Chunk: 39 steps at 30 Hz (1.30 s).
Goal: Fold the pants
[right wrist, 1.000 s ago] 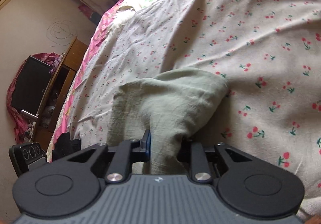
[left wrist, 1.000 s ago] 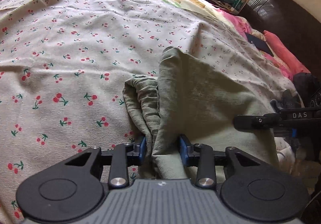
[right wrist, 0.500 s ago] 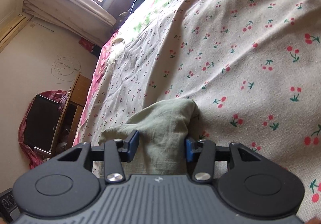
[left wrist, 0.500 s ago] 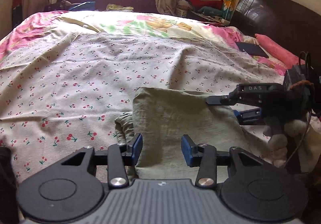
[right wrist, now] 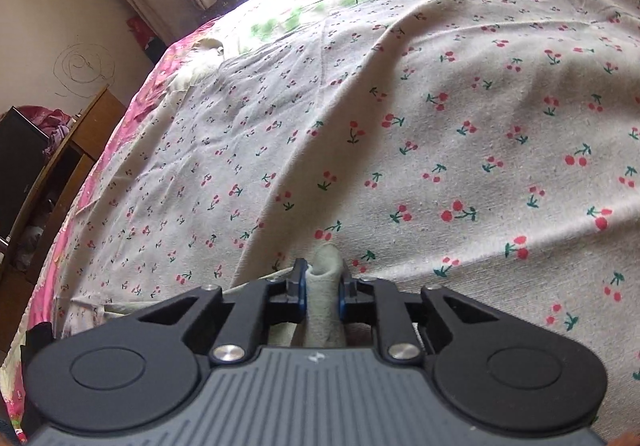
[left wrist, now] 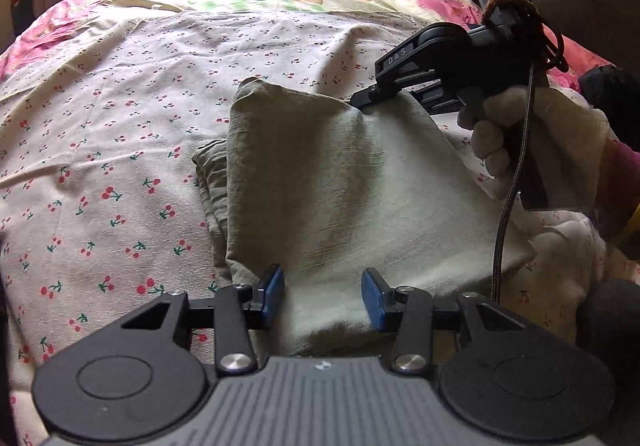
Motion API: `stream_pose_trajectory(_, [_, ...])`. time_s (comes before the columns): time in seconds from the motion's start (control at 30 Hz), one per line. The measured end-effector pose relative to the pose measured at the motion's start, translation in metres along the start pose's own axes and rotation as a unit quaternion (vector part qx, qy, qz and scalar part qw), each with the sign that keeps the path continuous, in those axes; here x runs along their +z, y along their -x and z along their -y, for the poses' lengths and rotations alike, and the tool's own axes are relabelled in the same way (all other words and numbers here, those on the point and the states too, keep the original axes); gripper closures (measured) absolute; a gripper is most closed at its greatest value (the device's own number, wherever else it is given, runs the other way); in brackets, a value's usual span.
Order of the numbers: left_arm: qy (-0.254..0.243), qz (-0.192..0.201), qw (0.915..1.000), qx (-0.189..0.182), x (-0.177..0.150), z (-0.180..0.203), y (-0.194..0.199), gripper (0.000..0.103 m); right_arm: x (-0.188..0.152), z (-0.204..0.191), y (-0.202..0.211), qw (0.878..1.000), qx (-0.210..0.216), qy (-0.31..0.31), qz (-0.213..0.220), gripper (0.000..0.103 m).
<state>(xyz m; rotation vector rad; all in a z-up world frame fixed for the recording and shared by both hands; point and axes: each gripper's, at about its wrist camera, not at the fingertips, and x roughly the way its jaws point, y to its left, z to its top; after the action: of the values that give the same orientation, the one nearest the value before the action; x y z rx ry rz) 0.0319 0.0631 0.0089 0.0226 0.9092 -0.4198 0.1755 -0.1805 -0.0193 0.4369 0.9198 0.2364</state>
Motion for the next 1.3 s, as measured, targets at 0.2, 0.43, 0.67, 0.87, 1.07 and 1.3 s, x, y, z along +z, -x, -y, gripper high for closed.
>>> stream_pose_trajectory(0.2, [0.059, 0.035, 0.9975, -0.016, -0.015, -0.006, 0.021, 0.045, -0.004, -0.060, 0.064, 0.984, 0.010, 0.158, 0.081, 0.057])
stream_pose_trajectory(0.43, [0.086, 0.075, 0.9917, 0.060, -0.012, -0.003, 0.020, 0.036, -0.012, -0.122, 0.022, 0.982, 0.083, 0.162, -0.050, 0.037])
stream_pose_trajectory(0.67, [0.079, 0.055, 0.9947, 0.037, -0.014, -0.004, 0.012, 0.044, -0.039, -0.151, -0.017, 0.976, -0.025, 0.197, -0.088, 0.091])
stream_pose_trajectory(0.87, [0.114, 0.083, 0.9900, -0.001, -0.019, -0.016, 0.027, 0.065, -0.038, -0.169, 0.014, 0.979, -0.005, 0.198, -0.055, 0.097])
stream_pose_trajectory(1.07, [0.142, 0.047, 0.9888, 0.002, -0.020, -0.026, 0.021, 0.062, -0.054, -0.184, -0.011, 0.977, -0.008, 0.205, -0.056, 0.095])
stream_pose_trajectory(1.3, [0.153, 0.039, 0.9865, 0.041, -0.026, -0.032, 0.031, 0.053, -0.053, -0.166, -0.011, 0.984, 0.018, 0.162, -0.064, 0.076])
